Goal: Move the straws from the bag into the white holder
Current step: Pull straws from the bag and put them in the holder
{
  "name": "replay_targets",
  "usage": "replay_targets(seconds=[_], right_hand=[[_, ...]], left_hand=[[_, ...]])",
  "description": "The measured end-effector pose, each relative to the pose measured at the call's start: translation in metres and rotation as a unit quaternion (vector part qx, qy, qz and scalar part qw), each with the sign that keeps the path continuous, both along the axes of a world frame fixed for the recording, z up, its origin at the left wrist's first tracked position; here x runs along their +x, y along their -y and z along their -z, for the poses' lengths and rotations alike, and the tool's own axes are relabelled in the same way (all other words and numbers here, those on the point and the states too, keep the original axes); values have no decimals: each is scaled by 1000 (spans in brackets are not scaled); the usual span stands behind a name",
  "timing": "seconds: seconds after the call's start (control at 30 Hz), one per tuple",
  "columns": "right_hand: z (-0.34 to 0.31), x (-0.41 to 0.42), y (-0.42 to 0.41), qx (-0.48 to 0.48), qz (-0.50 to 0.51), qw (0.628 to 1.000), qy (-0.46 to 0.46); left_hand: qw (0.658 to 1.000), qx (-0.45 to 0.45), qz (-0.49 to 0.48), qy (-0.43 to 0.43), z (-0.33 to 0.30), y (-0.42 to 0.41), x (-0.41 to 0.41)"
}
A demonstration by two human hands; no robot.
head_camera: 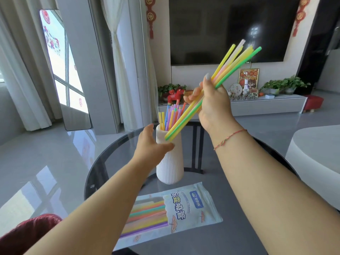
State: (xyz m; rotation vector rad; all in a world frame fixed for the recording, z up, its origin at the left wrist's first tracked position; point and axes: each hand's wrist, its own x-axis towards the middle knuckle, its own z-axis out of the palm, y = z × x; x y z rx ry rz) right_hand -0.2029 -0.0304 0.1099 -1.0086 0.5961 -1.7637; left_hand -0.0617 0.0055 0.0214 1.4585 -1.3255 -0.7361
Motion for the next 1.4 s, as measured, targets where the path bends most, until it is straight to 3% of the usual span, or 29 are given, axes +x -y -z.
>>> replay_targets(seconds=[0.37,0.47,0.6,0.9,1.03,1.17,1.4], right_hand=[[-13,15,40,-22,80,991,-105],[-7,18,45,-26,120,970,-210],[13,22,54,-24,103,913,-395],[20,10,55,-44,81,942,-322],[23,13,43,-127,95,882,-443],[35,16,34,-97,20,835,-542],[27,8,16,-125,95,865,-477]], left_hand=[[995,-51,-1,82,-6,43,-13],[994,-70,-5,83,-4,41,-13],[992,-78,-15,98,-3,40,-11],[989,-87,-21,115,0,41,-11],[989,-86,-28,116,0,42,-11],[988,-87,-25,126,2,43,-11],[986,-51,-26,154,13,48,-6]])
